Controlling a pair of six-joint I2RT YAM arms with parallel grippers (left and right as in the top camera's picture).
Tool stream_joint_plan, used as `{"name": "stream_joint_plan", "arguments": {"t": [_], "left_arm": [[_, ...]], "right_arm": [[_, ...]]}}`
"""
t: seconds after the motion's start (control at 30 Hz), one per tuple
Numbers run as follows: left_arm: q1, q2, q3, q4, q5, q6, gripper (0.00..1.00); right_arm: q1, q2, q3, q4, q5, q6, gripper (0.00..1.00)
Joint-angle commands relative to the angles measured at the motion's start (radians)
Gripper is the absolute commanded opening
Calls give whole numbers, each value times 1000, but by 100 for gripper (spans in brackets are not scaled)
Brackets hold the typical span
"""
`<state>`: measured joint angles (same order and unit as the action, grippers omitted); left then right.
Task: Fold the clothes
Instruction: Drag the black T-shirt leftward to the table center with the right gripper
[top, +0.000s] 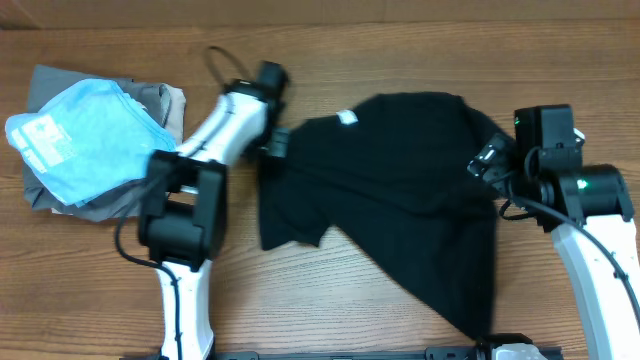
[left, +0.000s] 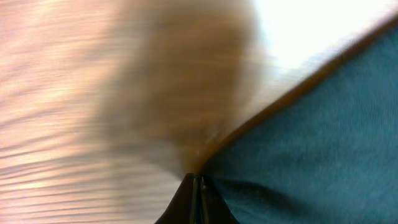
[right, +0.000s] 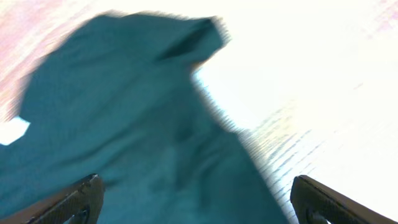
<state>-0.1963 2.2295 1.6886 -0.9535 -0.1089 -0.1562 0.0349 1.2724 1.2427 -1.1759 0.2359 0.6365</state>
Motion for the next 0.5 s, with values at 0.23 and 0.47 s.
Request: {"name": "stream_joint_plan", "arguments": {"t": [0.23, 0.47], "left_arm": [[125, 16, -1, -8, -2, -69, 4], [122, 16, 0, -9, 14, -50, 4]], "right_arm": [[-113, 235, -141, 109, -69, -68, 100], [-113, 319, -164, 274, -418, -372, 96]]}}
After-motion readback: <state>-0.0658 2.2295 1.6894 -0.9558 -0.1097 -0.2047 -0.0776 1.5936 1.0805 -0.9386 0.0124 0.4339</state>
